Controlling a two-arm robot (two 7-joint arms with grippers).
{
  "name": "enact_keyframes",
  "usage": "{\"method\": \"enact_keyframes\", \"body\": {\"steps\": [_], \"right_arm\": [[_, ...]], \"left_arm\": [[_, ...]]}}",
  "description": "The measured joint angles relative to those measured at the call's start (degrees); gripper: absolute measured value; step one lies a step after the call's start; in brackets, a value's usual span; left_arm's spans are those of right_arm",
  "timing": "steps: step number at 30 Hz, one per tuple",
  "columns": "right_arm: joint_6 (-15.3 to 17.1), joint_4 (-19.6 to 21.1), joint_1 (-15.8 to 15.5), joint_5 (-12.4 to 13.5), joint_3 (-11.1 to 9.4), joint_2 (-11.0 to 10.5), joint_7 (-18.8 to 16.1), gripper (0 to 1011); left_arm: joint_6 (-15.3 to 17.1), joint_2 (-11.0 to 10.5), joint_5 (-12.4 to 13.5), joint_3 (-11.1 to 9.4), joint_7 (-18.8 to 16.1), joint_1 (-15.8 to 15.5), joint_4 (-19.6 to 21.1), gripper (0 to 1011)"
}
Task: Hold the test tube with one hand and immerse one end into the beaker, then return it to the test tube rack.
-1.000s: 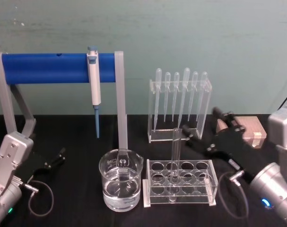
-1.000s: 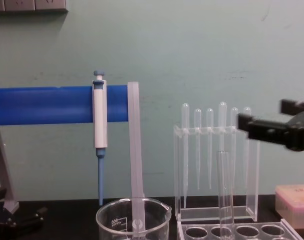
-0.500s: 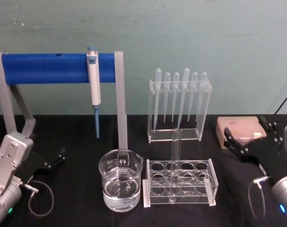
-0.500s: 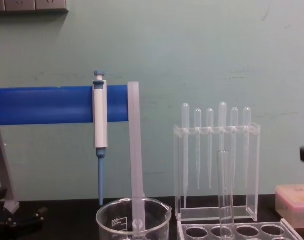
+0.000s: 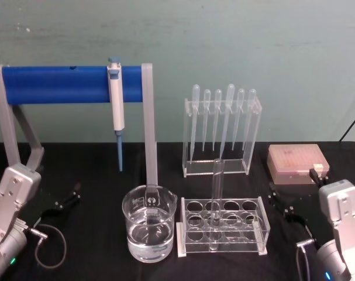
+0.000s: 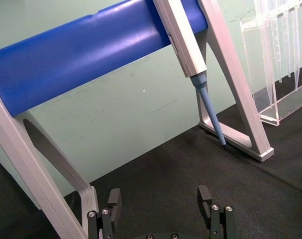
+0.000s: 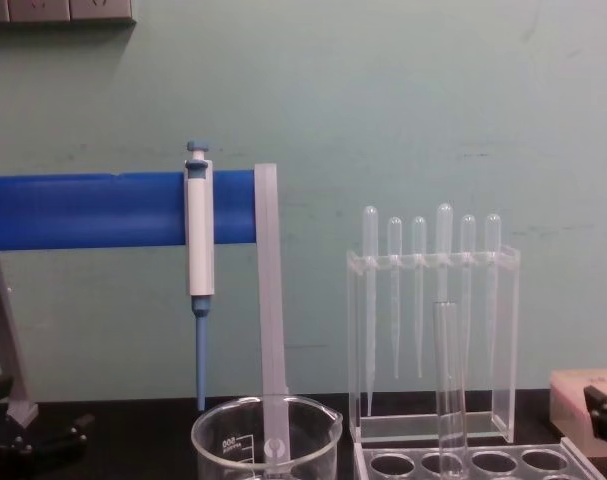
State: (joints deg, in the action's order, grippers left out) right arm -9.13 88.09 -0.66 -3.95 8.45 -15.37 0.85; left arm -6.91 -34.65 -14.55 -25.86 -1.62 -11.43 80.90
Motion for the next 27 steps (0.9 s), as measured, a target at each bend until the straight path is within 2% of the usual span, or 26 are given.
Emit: {"method": "enact_keyframes", "body": {"steps": [9,27], "right_arm": [[0.72,-0.8,-0.02,-2.33,-0.81,1.28,1.05,1003],[0.72,-0.79,0.0,-2.01,-0.67,1.11,0.96,1003]], "left_arm": [[0.0,0.0,0.0,0.0,0.0,0.0,0.0,1000],[0.0,0.0,0.0,0.0,0.0,0.0,0.0,1000]]}}
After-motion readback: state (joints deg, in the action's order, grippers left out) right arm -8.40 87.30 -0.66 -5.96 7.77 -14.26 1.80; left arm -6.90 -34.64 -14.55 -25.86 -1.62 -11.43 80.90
